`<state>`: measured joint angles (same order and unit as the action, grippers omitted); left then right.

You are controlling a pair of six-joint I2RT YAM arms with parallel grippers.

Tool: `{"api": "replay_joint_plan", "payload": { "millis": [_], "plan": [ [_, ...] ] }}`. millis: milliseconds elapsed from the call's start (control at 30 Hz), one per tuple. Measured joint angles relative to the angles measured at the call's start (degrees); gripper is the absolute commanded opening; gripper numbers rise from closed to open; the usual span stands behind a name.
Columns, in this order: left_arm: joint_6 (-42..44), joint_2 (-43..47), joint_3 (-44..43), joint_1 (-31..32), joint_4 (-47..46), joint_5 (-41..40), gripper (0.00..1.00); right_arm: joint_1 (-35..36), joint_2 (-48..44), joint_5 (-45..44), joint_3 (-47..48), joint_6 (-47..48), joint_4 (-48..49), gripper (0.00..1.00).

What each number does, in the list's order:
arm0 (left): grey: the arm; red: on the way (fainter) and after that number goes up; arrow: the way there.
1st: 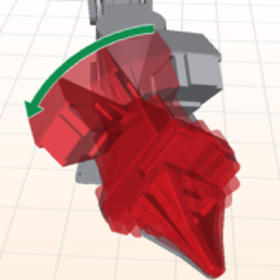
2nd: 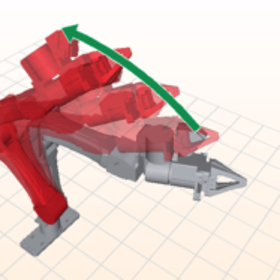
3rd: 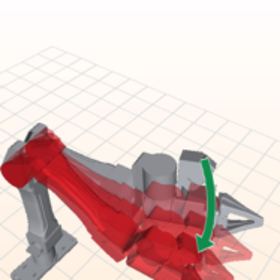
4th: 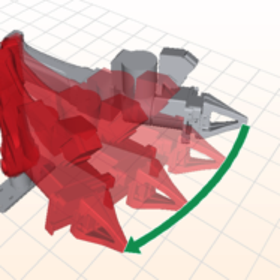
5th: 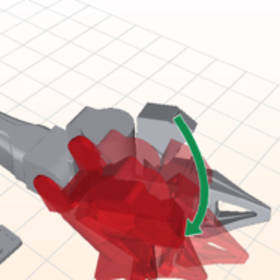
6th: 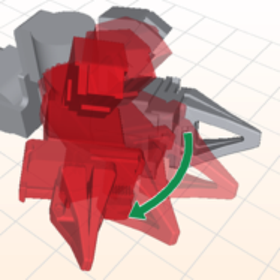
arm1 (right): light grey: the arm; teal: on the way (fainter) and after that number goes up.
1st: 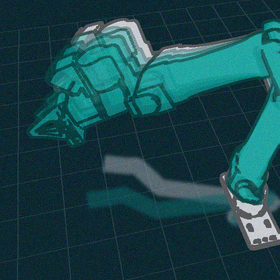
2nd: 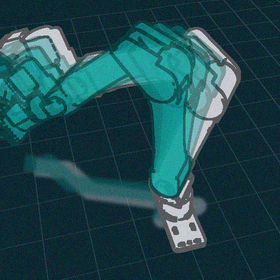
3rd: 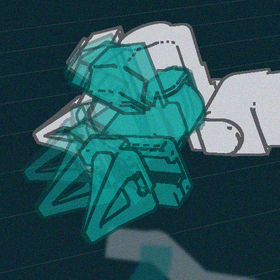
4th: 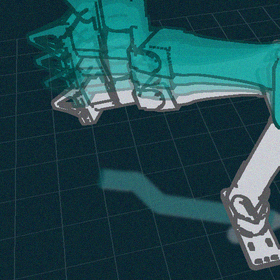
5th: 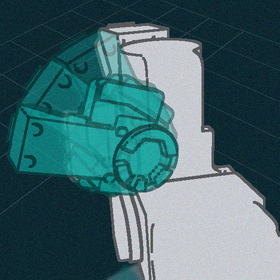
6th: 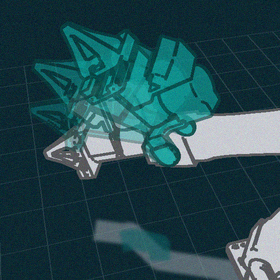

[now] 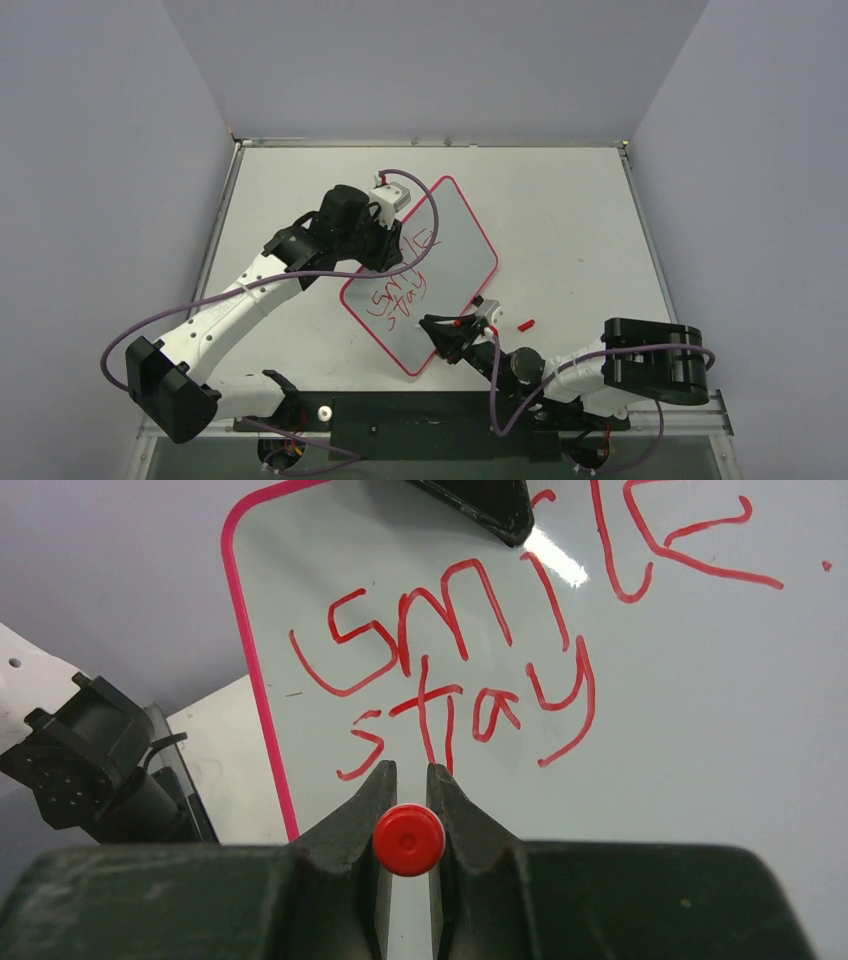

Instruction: Write a sentence on the whiteboard

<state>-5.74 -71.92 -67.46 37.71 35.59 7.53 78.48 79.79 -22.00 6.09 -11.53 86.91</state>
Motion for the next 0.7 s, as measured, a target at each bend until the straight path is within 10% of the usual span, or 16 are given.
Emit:
{"api": "replay_joint_plan", "payload": {
  "millis": [700],
  "plan": [
    [0.0, -0.2, 0.0, 0.0, 0.0, 0.0, 0.00, 0.0, 4.5, 1.5, 4.4, 2.3, 0.0, 0.00]
  ]
}}
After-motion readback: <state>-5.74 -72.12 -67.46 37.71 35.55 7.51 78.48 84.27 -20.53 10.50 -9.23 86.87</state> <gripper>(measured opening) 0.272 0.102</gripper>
